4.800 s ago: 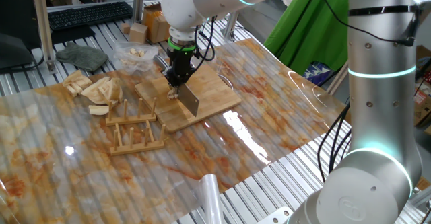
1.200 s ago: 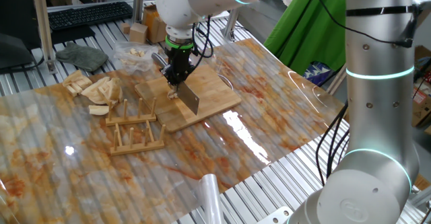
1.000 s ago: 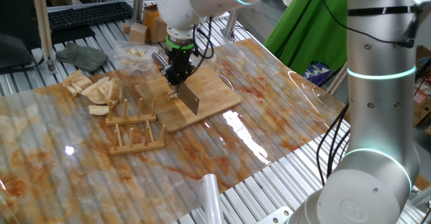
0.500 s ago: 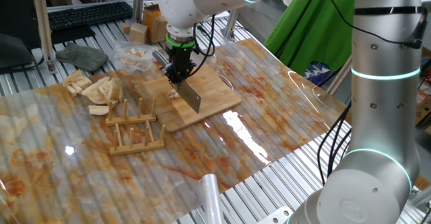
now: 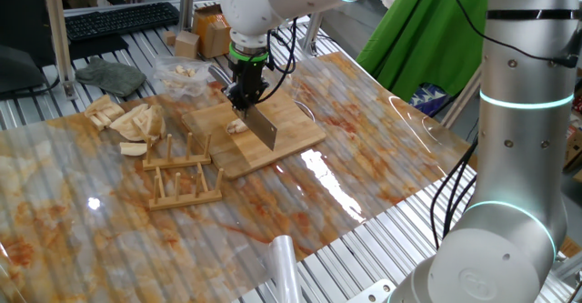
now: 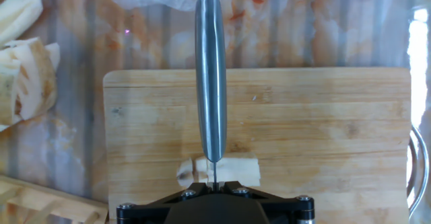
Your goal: Slice the lotus root
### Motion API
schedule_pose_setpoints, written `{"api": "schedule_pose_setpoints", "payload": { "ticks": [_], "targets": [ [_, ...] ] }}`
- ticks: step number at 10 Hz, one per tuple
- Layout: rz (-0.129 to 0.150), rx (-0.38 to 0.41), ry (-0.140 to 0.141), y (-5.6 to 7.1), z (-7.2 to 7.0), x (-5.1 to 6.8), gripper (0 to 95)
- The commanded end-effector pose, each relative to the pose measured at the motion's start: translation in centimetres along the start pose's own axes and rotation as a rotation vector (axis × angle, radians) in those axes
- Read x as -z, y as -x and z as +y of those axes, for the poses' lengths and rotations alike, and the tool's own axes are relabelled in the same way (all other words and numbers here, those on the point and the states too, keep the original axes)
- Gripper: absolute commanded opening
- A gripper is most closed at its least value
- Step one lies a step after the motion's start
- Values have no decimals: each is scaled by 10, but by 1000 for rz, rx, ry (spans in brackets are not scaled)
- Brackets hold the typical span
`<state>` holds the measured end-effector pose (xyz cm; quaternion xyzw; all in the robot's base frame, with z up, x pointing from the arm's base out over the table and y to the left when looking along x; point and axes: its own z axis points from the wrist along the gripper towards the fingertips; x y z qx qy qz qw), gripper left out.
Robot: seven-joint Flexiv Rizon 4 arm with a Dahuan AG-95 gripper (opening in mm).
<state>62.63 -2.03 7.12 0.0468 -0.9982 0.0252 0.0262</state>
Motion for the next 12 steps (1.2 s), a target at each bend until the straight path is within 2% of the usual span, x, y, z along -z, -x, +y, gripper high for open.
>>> {"api": "schedule_pose_setpoints", "payload": {
  "ticks": [1, 7, 8, 9, 11, 12],
  "targets": [
    [-3, 2, -1, -2, 0, 1, 0],
    [-1, 6, -4, -2, 0, 1, 0],
    [-1, 9, -7, -1, 1, -4, 0],
    [-1, 11, -9, 1, 2, -12, 0],
    [-19, 12, -10, 5, 6, -49, 0],
    [-35, 1, -4, 4, 7, -64, 0]
  ]
}}
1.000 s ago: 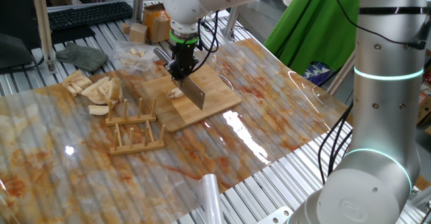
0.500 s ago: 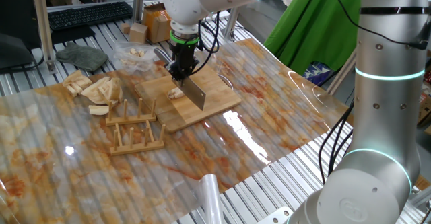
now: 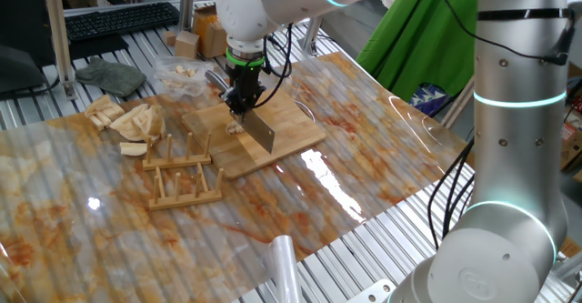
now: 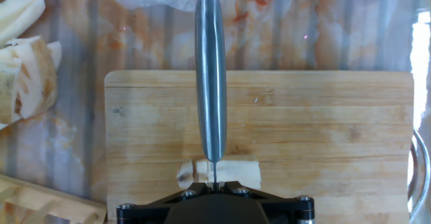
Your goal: Slice the lotus root
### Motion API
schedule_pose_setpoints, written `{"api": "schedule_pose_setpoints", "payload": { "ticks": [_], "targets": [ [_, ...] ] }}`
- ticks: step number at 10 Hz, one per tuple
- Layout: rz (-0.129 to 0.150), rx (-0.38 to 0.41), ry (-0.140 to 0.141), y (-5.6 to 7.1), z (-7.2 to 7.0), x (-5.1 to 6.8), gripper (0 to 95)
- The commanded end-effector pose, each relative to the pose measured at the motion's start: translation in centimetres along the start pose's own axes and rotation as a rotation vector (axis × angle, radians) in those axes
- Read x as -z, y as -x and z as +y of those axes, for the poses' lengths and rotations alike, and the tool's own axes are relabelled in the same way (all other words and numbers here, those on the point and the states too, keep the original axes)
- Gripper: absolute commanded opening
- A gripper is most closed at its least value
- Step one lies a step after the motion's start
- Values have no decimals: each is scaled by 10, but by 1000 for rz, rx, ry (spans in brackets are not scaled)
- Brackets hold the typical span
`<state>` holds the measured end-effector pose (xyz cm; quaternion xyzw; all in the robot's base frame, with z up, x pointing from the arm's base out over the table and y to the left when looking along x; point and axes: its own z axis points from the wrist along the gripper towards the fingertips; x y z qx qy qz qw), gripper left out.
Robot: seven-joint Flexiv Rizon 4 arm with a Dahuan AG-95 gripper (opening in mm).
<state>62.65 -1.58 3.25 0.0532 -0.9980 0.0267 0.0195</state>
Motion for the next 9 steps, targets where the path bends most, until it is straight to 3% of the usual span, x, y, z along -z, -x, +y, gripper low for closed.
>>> {"api": "schedule_pose_setpoints", "payload": {
  "ticks": [1, 3, 6, 7, 9],
  "targets": [
    [8, -33, 26, -1, 4, -31, 0],
    [10, -38, 9, -1, 4, -30, 0],
    [24, -49, 31, 1, 2, -24, 0],
    [42, -47, 21, 0, 3, -18, 0],
    [47, -51, 26, 0, 5, -1, 0]
  ]
}}
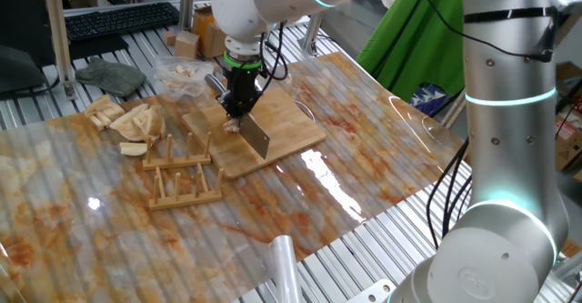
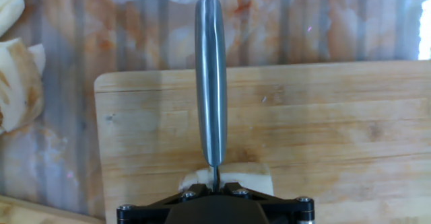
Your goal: Slice the lotus root
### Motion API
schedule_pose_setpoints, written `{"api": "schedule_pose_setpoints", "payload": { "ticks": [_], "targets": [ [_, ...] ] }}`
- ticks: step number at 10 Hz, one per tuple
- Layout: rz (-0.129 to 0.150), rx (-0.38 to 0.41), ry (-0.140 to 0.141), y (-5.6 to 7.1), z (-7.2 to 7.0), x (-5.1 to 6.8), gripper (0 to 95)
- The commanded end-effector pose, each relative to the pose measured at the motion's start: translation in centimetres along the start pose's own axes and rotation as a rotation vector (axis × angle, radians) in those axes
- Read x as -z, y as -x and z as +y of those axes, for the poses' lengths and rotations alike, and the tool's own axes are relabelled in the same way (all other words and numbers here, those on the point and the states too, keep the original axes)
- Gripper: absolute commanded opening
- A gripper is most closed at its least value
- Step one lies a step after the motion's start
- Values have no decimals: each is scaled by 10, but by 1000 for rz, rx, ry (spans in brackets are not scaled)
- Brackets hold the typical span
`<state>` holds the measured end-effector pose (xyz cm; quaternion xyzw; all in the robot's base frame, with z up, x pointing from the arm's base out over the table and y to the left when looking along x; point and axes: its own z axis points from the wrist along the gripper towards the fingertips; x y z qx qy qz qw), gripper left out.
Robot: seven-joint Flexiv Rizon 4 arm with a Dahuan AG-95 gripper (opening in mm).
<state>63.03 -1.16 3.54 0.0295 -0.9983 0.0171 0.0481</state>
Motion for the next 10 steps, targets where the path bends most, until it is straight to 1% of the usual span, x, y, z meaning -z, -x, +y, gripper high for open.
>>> {"api": "schedule_pose_setpoints", "payload": {
  "ticks": [1, 2, 3, 5, 6, 7, 9, 10],
  "targets": [
    [-2, 4, -22, -7, 1, 9, 0],
    [-1, 3, -14, -8, 0, 16, 0],
    [-6, 3, -19, -8, 0, 17, 0],
    [-7, 2, -17, -8, 0, 17, 0],
    [-15, -2, -17, -9, 0, 18, 0],
    [-16, -10, -7, -9, 0, 18, 0],
    [-21, -3, -17, -9, 0, 18, 0],
    [-20, 0, -17, -9, -1, 19, 0]
  ]
}}
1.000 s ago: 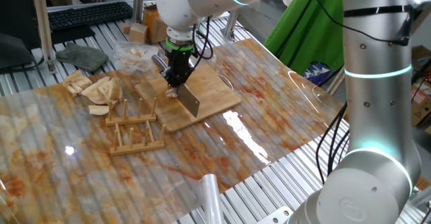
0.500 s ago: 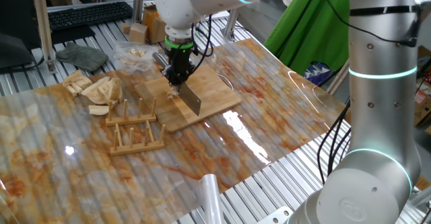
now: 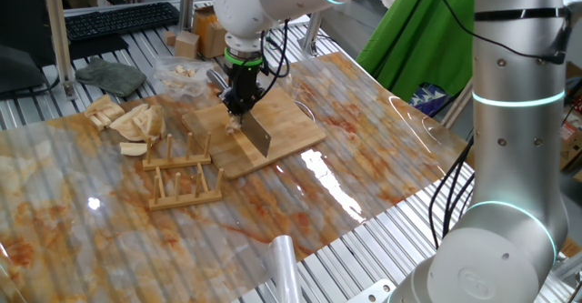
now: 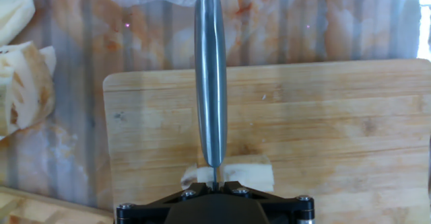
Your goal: Slice the lotus root
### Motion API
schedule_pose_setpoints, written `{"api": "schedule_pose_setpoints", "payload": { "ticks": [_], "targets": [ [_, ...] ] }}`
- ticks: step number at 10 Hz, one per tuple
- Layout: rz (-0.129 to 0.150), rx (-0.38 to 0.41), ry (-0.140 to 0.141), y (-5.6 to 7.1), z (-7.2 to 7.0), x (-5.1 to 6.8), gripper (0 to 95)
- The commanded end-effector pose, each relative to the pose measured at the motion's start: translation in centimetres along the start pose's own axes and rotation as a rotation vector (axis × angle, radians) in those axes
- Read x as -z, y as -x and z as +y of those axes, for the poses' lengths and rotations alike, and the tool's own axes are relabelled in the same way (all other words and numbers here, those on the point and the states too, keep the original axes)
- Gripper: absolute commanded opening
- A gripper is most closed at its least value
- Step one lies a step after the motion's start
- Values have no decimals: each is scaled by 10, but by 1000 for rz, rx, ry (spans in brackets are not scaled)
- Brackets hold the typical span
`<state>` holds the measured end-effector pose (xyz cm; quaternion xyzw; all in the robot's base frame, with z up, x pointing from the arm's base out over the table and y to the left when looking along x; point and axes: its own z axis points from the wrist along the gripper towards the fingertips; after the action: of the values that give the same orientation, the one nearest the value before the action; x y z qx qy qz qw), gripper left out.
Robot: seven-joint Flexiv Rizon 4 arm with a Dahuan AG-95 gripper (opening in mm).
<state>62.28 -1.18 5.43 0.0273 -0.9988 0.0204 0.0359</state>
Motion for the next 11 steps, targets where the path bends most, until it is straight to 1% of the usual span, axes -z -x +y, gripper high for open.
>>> {"api": "schedule_pose_setpoints", "payload": {
  "ticks": [1, 2, 3, 4, 5, 6, 7, 8, 9, 11],
  "targets": [
    [4, 7, -9, 1, -2, 3, 0],
    [4, 10, -7, 1, -3, 4, 0],
    [-1, -10, 1, 1, -2, 3, 0],
    [-22, -47, 39, -1, 3, -1, 0],
    [-16, -33, 26, -1, 3, -1, 0],
    [-11, -30, 27, 0, 2, 0, 0],
    [-9, -23, 21, 0, 1, 1, 0],
    [1, -19, 20, 0, 0, 4, 0],
    [2, -16, 17, -1, -1, 8, 0],
    [4, 8, -10, -2, -3, 12, 0]
  ]
}}
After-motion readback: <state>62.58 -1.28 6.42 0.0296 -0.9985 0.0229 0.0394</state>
